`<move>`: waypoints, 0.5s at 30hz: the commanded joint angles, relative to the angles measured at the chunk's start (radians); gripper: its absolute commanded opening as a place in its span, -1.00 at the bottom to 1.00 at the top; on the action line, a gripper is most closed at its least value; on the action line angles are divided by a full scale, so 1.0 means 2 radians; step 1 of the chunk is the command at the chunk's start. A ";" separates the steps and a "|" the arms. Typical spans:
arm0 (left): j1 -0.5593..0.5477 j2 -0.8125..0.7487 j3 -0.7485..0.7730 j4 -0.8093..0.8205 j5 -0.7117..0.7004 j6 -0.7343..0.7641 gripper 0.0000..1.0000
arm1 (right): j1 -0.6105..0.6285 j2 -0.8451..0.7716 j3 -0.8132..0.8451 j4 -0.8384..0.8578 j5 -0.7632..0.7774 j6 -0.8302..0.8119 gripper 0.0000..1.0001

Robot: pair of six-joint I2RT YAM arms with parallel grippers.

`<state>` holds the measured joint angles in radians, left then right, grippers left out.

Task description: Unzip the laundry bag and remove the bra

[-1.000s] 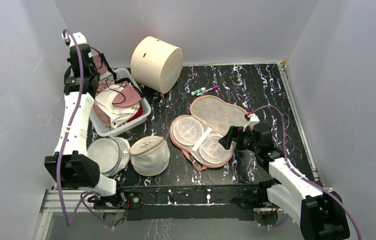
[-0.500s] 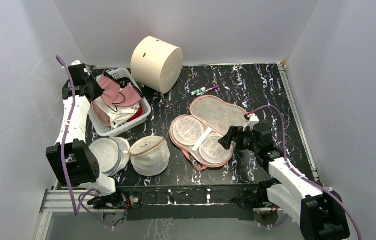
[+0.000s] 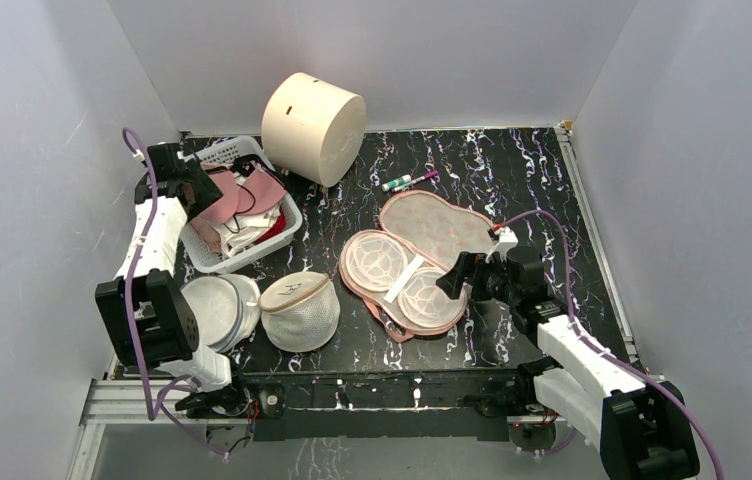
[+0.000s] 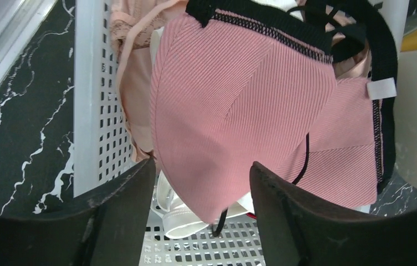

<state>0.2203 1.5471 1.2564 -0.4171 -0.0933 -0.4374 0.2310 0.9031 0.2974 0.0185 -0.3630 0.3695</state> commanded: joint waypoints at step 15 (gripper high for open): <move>-0.133 -0.042 0.006 0.051 -0.068 0.087 0.28 | 0.000 0.005 0.019 0.032 -0.003 0.000 0.96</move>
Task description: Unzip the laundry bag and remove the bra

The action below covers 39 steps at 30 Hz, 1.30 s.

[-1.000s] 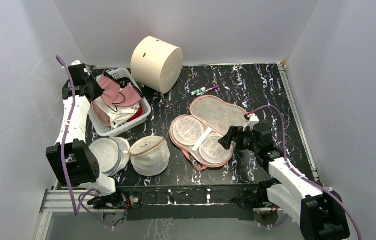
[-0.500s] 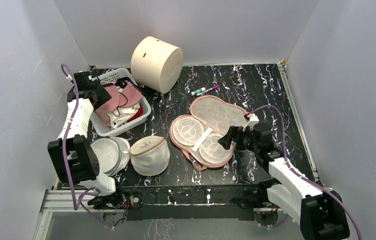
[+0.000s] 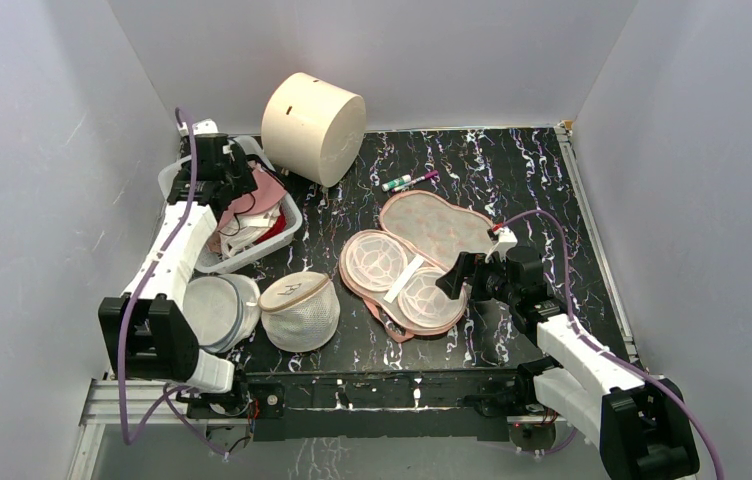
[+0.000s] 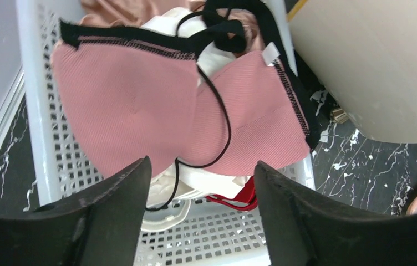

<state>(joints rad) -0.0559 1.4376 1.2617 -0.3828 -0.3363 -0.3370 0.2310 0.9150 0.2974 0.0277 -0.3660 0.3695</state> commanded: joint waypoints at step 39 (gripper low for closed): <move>0.041 -0.047 -0.075 0.103 0.338 -0.093 0.50 | 0.001 -0.012 0.060 -0.054 -0.020 0.029 0.96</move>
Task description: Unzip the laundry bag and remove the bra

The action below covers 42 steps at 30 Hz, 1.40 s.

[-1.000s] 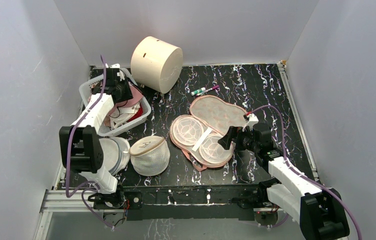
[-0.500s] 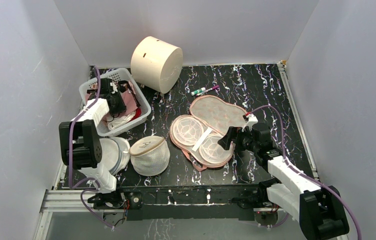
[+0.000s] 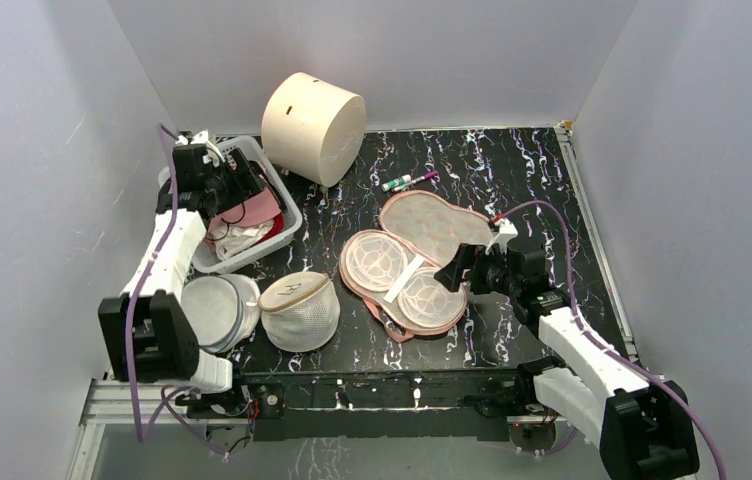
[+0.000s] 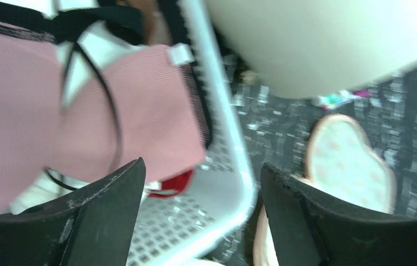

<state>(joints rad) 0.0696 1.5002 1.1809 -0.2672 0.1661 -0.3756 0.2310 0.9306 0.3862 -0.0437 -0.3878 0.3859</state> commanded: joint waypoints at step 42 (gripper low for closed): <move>-0.266 -0.090 -0.087 0.301 0.107 0.139 0.73 | -0.232 0.441 0.351 0.031 -0.054 -0.012 0.13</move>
<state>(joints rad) -0.4622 1.3354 0.9920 0.3069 0.3813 -0.1047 -0.3077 1.7790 0.9932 0.0006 -0.5205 0.4129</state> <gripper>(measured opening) 0.868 0.566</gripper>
